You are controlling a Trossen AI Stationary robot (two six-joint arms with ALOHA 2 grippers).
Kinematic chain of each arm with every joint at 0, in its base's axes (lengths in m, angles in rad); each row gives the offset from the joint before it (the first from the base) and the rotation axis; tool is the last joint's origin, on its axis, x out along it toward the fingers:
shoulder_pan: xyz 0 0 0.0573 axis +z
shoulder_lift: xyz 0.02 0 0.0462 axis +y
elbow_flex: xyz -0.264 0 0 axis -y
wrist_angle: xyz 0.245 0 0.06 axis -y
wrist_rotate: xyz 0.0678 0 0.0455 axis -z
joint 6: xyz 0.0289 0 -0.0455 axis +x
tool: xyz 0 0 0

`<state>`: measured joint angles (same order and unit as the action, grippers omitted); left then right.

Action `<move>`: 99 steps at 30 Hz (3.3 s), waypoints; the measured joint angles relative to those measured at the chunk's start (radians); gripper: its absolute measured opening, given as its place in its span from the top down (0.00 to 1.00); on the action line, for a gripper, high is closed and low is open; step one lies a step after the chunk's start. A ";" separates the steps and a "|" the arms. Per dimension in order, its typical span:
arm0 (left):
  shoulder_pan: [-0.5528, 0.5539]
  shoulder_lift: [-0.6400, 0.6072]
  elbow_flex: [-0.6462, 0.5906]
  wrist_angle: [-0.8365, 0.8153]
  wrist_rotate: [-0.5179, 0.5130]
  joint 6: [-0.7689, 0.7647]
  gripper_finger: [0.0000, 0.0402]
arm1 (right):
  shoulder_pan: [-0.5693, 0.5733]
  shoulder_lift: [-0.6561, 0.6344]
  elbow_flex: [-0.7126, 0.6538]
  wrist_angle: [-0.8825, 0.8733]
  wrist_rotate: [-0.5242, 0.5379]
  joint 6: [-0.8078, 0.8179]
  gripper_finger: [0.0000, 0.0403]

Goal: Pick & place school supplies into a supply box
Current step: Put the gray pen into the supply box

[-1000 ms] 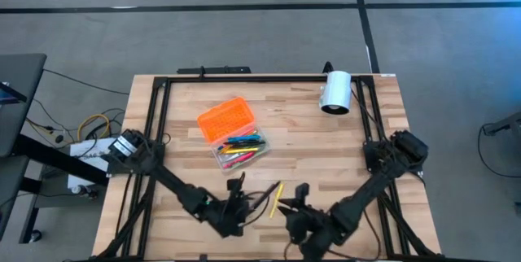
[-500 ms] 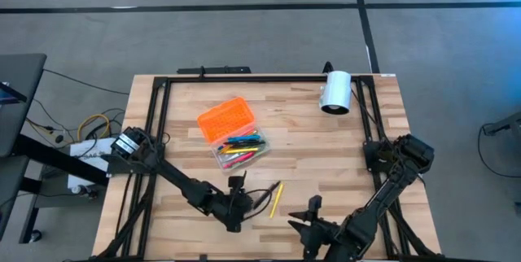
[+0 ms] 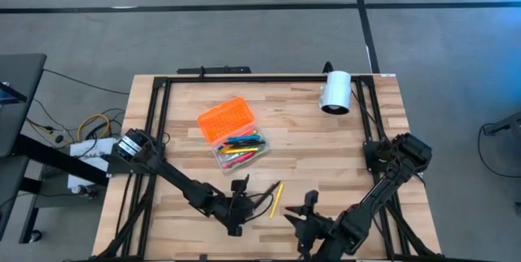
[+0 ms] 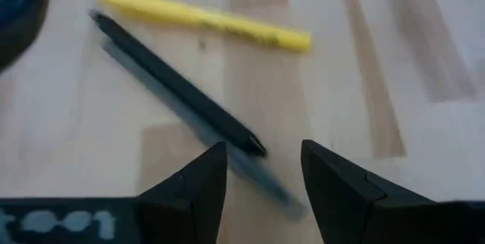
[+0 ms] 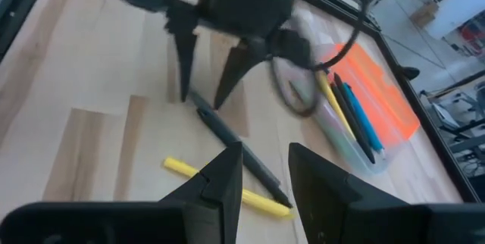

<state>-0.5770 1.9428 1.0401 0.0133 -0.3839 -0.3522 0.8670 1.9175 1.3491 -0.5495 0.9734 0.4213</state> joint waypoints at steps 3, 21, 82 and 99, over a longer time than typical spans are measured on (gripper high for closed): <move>0.000 0.040 0.000 0.035 0.017 0.006 0.60 | -0.005 0.000 0.000 -0.002 -0.001 -0.001 0.75; -0.006 0.062 0.004 -0.032 -0.058 -0.071 0.64 | 0.003 0.000 0.000 0.003 -0.007 0.016 0.75; -0.211 -0.060 -0.007 -0.509 -0.310 -0.521 0.62 | 0.008 0.001 -0.001 0.000 -0.007 0.050 0.75; -0.070 -0.058 -0.003 -0.341 -0.171 -0.309 0.54 | 0.010 0.001 -0.001 0.000 -0.007 0.050 0.75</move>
<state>-0.6468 1.8847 1.0370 -0.3282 -0.5550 -0.6610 0.8769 1.9189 1.3483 -0.5495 0.9665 0.4717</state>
